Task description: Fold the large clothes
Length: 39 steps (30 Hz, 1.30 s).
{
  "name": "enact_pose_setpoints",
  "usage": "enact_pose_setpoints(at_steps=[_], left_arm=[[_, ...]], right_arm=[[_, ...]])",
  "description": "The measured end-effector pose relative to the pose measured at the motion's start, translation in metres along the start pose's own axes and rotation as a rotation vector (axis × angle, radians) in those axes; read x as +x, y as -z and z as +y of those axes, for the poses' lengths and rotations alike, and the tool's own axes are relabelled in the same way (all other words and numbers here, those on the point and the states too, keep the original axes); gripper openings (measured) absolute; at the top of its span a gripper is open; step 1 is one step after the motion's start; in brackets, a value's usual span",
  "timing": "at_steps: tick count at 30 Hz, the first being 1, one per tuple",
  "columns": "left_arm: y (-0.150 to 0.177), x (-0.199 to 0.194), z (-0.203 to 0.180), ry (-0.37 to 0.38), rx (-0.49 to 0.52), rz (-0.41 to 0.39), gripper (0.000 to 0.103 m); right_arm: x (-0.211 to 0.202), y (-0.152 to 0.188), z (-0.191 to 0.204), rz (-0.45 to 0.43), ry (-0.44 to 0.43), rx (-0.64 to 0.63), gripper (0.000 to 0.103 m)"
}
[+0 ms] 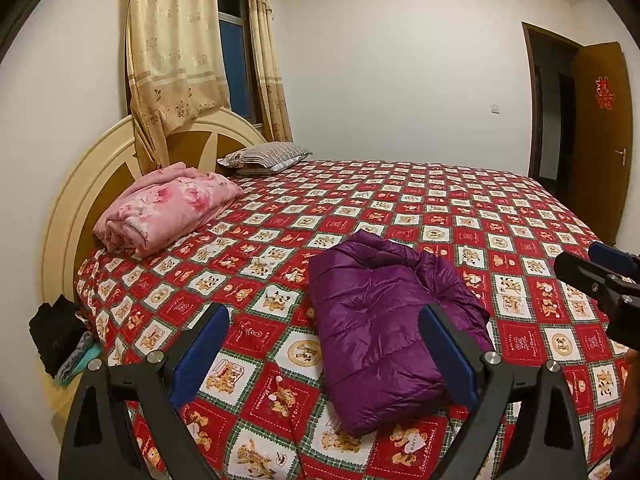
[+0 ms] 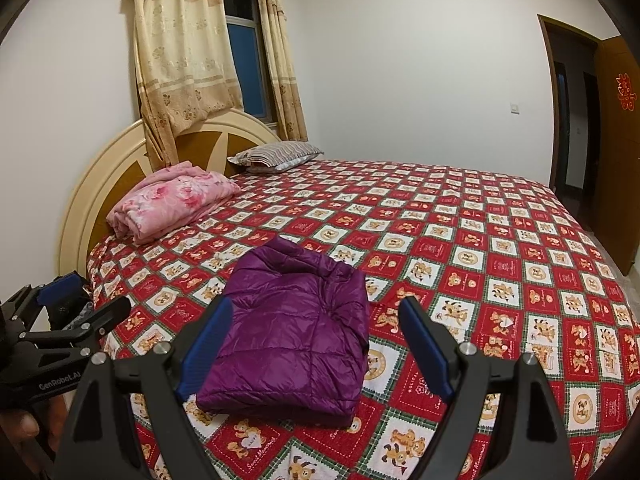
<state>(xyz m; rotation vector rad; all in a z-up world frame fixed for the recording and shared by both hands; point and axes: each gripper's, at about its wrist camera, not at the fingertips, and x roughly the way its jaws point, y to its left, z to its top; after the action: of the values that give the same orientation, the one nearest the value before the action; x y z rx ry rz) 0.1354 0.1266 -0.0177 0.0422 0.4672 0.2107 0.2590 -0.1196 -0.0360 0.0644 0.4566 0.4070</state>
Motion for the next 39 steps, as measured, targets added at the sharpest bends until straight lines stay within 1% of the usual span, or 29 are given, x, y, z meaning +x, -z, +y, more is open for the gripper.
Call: enact_pose_setpoints(at_steps=[20, 31, 39], left_arm=[[0.0010, 0.0026, 0.0021, -0.001, -0.008, 0.000, 0.096], [-0.0028, 0.0032, -0.0023, 0.016, -0.009, 0.000, 0.096], [-0.0050, -0.0038, -0.0076, 0.028, -0.016, -0.025, 0.096]], right_arm=[[0.0001, 0.0001, -0.0007, 0.001, 0.000, 0.002, 0.088], [0.0001, -0.0010, -0.0018, 0.000, -0.003, 0.005, 0.088], [0.0004, 0.0005, -0.0018, 0.000, -0.004, 0.007, 0.088]])
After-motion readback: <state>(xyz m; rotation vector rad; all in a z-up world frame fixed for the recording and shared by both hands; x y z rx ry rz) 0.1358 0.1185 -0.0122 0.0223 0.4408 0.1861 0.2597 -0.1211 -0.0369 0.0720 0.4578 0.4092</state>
